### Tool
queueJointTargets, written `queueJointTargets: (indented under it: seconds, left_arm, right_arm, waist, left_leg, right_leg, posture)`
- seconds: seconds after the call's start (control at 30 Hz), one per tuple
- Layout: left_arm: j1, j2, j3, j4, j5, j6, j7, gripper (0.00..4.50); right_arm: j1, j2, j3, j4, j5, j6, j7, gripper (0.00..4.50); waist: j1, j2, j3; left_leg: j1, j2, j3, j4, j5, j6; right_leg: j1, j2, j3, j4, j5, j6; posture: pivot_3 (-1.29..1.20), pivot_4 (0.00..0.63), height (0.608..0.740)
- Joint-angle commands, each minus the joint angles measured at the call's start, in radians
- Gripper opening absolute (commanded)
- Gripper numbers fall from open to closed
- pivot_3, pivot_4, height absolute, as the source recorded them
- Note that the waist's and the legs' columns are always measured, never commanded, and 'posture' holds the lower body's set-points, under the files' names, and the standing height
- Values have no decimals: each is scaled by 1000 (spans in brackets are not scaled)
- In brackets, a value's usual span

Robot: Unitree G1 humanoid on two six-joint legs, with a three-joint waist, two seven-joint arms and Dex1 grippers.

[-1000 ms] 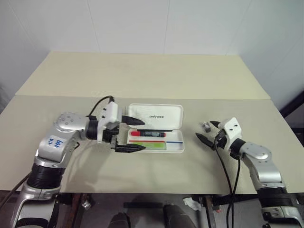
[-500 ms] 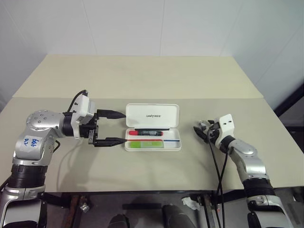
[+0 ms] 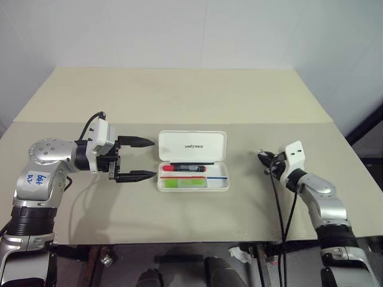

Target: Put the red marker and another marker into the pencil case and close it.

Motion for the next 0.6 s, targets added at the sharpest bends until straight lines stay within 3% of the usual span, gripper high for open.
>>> queueJointTargets:
  seconds: [0.03, 0.3, 0.6]
  left_arm:
    - [-3, 7, 34, 7, -20, -19, 5, 4500]
    - [26, 1, 46, 25, -26, -44, 18, 4500]
    - [114, 30, 94, 30, -28, -70, -2, 4500]
  right_arm:
    - [-14, -44, 11, -192, 72, 29, 121, 395]
    - [-20, -156, 191, -429, 88, 138, 392, 395]
    - [-114, -213, 343, -385, 13, 95, 588, 395]
  waist:
    - [-2, 2, 1]
    - [8, 2, 1]
    - [7, 2, 1]
  left_leg:
    - [-1, 0, 0, -1, 0, 0]
    - [-3, 1, -1, -5, -1, -1]
    - [-3, 1, 0, -3, -1, -1]
  right_leg:
    - [-3, 0, 0, 1, 0, 0]
    - [-6, 1, -1, 3, -5, -2]
    - [-6, 1, -1, 3, -5, -2]
  posture:
    - [0, 150, 740]
    - [0, 150, 740]
    - [0, 150, 740]
